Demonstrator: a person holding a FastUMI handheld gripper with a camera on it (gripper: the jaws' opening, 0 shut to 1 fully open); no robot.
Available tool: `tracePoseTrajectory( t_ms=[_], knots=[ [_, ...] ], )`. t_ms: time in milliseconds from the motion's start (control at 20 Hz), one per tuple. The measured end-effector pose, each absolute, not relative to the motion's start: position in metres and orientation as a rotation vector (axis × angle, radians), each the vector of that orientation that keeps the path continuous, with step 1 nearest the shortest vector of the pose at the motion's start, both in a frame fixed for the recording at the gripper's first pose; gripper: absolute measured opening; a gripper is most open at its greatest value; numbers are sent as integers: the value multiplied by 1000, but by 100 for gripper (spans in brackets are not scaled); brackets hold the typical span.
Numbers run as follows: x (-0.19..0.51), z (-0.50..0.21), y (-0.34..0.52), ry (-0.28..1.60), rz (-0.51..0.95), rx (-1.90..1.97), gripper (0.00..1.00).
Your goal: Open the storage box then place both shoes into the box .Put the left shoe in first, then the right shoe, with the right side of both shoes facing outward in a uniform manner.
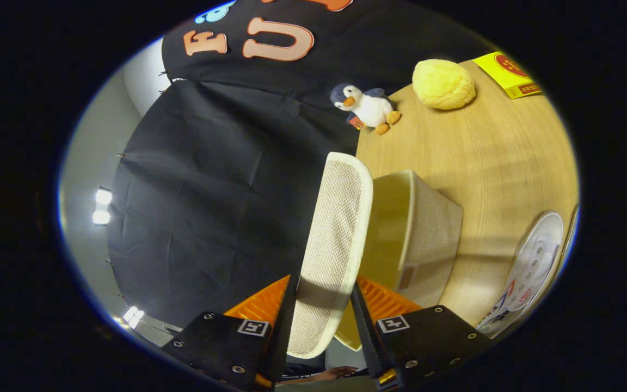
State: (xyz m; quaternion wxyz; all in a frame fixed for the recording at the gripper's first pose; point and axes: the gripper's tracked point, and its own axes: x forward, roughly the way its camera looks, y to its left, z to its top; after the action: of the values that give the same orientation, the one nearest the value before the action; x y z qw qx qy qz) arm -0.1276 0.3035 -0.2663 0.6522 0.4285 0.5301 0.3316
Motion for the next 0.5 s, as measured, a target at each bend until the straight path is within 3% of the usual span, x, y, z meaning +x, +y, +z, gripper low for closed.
tracePoseTrajectory(
  t_ms=[300,500],
  knots=[
    [-112,-220,326,1091,793,920,47],
    [-96,-197,354,1042,775,961,28]
  ],
)
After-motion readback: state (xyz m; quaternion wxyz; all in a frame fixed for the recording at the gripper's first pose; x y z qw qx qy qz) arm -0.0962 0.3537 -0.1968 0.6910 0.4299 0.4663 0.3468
